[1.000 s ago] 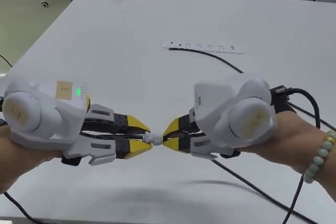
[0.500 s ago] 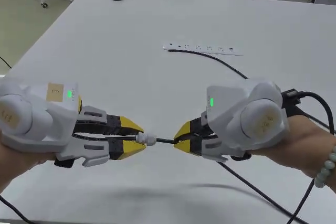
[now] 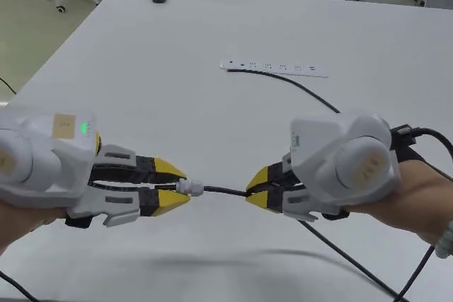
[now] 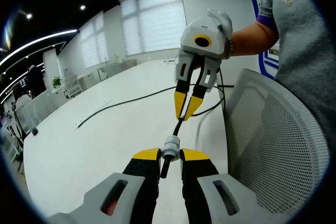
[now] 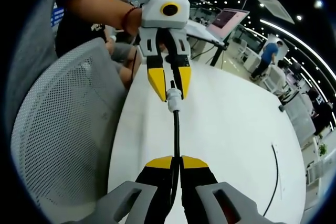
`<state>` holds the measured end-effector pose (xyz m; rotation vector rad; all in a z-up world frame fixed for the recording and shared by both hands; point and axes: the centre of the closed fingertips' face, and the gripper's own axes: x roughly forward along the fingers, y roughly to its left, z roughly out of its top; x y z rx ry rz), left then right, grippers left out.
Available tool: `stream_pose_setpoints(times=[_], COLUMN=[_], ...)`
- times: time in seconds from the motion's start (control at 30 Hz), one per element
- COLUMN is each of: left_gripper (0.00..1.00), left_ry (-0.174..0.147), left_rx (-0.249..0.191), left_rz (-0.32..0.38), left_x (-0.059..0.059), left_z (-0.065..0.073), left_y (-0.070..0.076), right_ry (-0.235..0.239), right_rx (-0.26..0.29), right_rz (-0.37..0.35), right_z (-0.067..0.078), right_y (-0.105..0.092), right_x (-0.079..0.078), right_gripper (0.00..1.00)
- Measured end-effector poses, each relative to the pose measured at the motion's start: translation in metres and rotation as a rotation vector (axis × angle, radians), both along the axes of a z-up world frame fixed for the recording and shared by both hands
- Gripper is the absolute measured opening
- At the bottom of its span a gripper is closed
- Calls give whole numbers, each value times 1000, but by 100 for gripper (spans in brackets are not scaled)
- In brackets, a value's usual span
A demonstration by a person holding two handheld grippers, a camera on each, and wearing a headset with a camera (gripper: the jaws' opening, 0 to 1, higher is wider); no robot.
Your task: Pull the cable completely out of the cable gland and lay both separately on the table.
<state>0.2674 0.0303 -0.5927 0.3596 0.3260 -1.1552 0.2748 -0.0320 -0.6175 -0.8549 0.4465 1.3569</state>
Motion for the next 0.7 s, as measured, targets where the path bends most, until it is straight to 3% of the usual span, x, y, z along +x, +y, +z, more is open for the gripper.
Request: stream_pose_setpoints(times=[0.4, 0.7], left_gripper=[15, 15], left_ry=[15, 16], left_rx=[-42, -30], left_rz=[19, 24], left_x=[2, 3], left_z=[4, 0], left_y=[1, -1], right_ry=[30, 44], right_rx=[9, 25], right_rz=[-55, -85], right_z=[-6, -5], right_y=[-15, -21], right_x=[4, 4], right_gripper=[0, 4])
